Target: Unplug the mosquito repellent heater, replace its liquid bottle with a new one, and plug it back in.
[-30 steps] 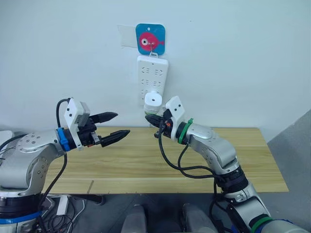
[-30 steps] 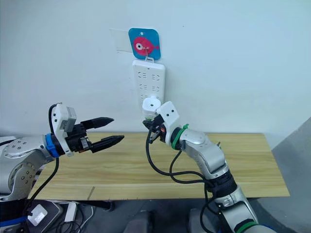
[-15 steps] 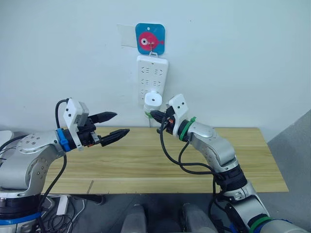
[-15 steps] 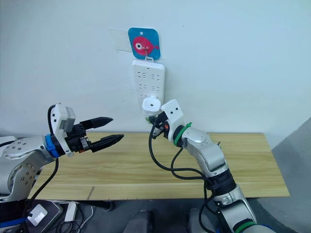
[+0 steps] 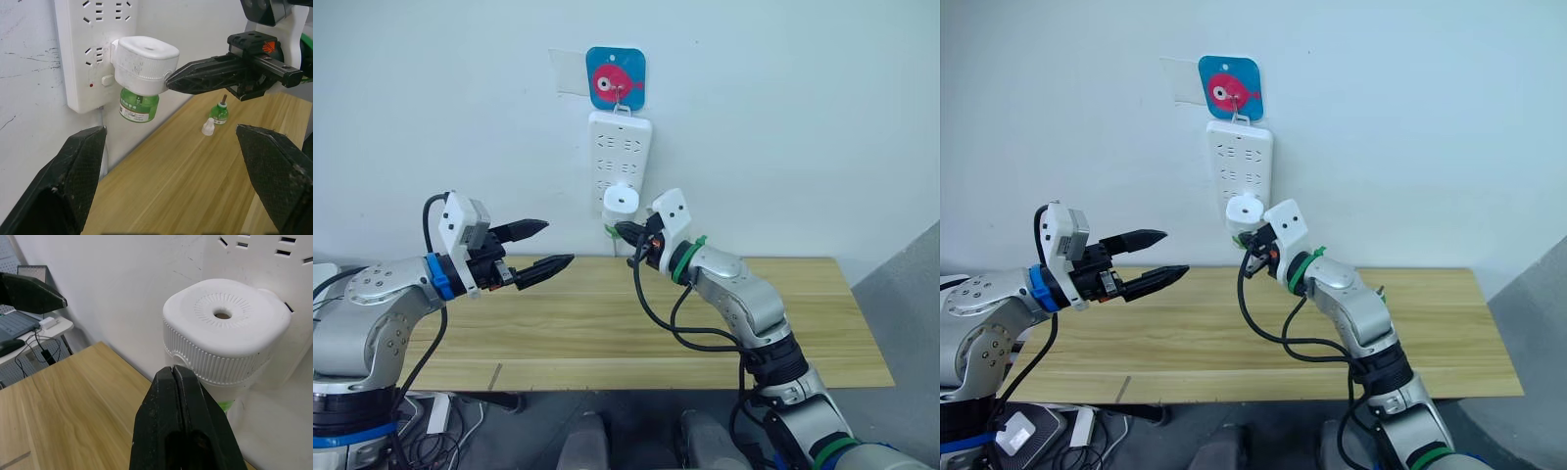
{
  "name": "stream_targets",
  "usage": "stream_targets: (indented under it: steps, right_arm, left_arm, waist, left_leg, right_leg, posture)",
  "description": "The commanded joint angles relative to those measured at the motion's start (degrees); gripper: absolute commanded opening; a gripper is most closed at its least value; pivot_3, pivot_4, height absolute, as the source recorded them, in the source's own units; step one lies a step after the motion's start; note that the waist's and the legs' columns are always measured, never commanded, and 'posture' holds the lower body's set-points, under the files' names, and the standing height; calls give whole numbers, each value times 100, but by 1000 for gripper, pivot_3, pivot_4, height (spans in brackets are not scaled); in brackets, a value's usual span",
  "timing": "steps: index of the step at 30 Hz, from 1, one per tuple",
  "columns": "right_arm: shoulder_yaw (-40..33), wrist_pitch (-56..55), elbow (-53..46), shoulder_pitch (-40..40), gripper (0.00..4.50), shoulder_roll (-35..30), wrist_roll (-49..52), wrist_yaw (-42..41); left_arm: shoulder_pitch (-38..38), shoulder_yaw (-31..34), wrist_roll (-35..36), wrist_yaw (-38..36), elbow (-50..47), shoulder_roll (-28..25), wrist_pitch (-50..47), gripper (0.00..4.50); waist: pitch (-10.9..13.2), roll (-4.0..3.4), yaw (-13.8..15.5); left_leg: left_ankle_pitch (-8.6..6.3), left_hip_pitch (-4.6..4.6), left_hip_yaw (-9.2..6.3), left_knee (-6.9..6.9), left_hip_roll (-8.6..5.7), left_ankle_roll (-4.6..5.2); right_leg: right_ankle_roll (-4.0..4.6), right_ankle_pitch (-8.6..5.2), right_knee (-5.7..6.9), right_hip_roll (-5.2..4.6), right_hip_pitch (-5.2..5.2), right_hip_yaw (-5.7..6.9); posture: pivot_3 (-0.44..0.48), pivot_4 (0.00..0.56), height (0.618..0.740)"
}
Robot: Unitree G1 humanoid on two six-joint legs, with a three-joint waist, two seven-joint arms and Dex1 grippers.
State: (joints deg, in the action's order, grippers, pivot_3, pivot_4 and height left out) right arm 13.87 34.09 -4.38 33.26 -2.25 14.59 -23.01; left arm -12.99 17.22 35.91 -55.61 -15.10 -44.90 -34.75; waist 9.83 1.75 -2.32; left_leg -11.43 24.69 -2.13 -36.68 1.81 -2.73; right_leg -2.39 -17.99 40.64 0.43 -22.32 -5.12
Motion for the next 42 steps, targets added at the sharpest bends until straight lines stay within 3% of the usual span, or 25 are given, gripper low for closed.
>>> stream_targets:
  steps: [1,8,15,20,24,28,32,37,38,42]
  right_arm:
    - [-440,-168,-45,275,18,82,-66,374]
    - [-493,-222,10,286,18,94,-106,465]
    - [-85,162,-443,34,18,-206,140,-231]
    - [114,429,-896,-149,18,-682,285,-799]
    - [-185,667,-1421,-401,18,-1319,648,-1288]
    - [-749,202,-1599,-755,948,-2497,850,-2240]
    - [-1539,-782,-852,-1059,2388,-3386,880,-2985]
    - [-2174,-1519,331,-1071,4242,-3951,692,-3202]
    - [-2291,-1620,533,-1062,4477,-4017,666,-3180]
    - [-2507,-1695,989,-1143,4477,-4107,632,-3045]
  left_arm:
    - [-90,37,28,2,-31,-90,87,4500]
    - [-121,0,3,-15,7,-83,119,4500]
    - [-147,-61,-49,-47,80,-112,176,4500]
    - [-139,-87,-148,-55,185,-163,249,4500]
    - [-28,-13,-264,-63,317,-274,338,4500]
    - [43,146,-644,75,832,-476,665,4500]
    - [132,159,-1034,54,1377,-700,1049,4500]
    - [97,190,-1307,26,2013,-830,1423,4500]
    - [77,189,-1373,27,2166,-853,1521,4500]
    - [-11,173,-1531,29,2570,-880,1831,4500]
  waist:
    - [0,0,-1]
    - [0,0,-6]
    - [-1,1,0]
    - [-1,2,0]
    - [-2,3,3]
    - [-4,6,42]
    - [-5,7,51]
    - [-5,7,42]
    - [-5,7,41]
    - [-5,7,40]
  left_leg:
    - [0,0,0,0,0,0]
    - [11,-2,-2,-1,1,-14]
    - [12,-2,-2,2,1,-14]
    - [12,-1,1,33,1,-14]
    - [12,0,0,52,1,-14]
    - [12,1,1,61,-2,-13]
    - [10,2,6,73,-2,-12]
    - [10,2,13,76,-1,-11]
    - [9,2,15,76,-1,-11]
    - [9,2,20,80,0,-11]
  right_leg:
    - [0,0,0,0,0,0]
    - [-9,-4,1,1,0,2]
    - [-9,-5,0,1,1,3]
    - [5,2,-29,0,0,4]
    - [5,2,-44,-1,0,8]
    - [5,3,-68,-4,5,13]
    - [5,2,-83,-7,5,15]
    - [7,2,-83,-7,4,13]
    - [8,1,-82,-7,4,12]
    - [9,1,-82,-7,2,9]
  posture:
    - [44,133,740]
    - [43,128,740]
    - [39,123,740]
    - [39,119,740]
    - [43,115,740]
    - [45,112,740]
    - [41,111,740]
    - [23,111,740]
    - [22,112,740]
    - [19,110,740]
